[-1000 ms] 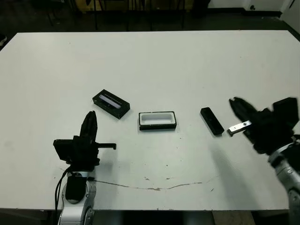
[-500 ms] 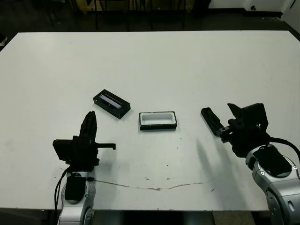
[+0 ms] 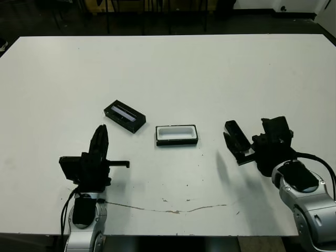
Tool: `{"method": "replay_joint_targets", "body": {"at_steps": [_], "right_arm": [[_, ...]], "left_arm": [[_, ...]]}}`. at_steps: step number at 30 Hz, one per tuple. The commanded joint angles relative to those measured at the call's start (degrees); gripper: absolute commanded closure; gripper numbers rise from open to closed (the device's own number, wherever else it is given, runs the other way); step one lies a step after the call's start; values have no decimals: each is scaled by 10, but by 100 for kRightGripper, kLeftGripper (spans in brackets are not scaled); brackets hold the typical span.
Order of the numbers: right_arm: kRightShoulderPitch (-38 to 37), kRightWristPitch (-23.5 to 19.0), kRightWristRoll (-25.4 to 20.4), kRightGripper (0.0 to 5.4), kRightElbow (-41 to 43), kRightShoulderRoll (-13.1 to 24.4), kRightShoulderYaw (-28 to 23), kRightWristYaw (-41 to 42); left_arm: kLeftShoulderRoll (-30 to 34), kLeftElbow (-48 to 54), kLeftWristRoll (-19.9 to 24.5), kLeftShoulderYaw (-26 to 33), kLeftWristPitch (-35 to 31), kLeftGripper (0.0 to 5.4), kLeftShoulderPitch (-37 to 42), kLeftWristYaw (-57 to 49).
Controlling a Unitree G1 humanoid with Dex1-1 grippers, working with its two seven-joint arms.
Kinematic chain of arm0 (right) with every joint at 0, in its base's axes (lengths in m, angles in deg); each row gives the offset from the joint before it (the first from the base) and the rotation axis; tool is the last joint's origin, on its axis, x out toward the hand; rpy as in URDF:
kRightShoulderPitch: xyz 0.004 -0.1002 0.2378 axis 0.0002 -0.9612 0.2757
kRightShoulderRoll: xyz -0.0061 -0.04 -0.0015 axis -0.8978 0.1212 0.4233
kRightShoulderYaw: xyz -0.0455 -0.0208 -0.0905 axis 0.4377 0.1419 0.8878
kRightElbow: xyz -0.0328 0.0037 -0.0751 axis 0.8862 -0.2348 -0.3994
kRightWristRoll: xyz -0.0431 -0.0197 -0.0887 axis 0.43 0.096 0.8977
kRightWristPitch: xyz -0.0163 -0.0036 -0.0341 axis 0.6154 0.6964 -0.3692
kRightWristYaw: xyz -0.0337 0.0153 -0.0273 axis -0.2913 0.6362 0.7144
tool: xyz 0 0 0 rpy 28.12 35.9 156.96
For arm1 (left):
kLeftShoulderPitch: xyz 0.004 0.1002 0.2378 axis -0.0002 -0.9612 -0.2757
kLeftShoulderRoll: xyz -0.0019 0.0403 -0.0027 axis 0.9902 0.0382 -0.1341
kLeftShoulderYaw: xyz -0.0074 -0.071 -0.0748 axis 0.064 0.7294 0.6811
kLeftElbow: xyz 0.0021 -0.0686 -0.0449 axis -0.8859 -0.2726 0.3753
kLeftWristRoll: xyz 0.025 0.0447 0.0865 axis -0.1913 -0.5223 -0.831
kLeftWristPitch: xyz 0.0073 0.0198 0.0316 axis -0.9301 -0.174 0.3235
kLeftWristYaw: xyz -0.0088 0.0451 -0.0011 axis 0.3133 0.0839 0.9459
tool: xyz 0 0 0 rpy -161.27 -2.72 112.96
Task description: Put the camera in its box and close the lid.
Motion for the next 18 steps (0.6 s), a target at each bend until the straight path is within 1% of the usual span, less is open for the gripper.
{"method": "replay_joint_targets", "body": {"at_steps": [1,5,7,10,13,16,18], "right_arm": [[-14,10,7,2,-29,4,6,7],[-22,20,9,2,-53,2,9,10],[-21,6,7,2,-61,-2,9,10],[-19,3,4,2,-76,-8,6,10],[-13,-17,-7,2,-92,-19,-3,10],[-7,-46,-61,2,-111,-68,-54,7],[-6,-53,-83,23,-121,-88,-76,3]], "left_arm": [[7,-4,1,2,-7,540,-7,0],[9,-1,-1,3,-12,540,-8,1],[11,-5,2,4,-7,540,-7,4],[12,-8,3,6,-5,540,-5,5],[11,-4,4,6,-10,540,-7,7],[11,-4,6,7,-10,540,-8,7],[11,-6,8,7,-7,540,-9,10]]}}
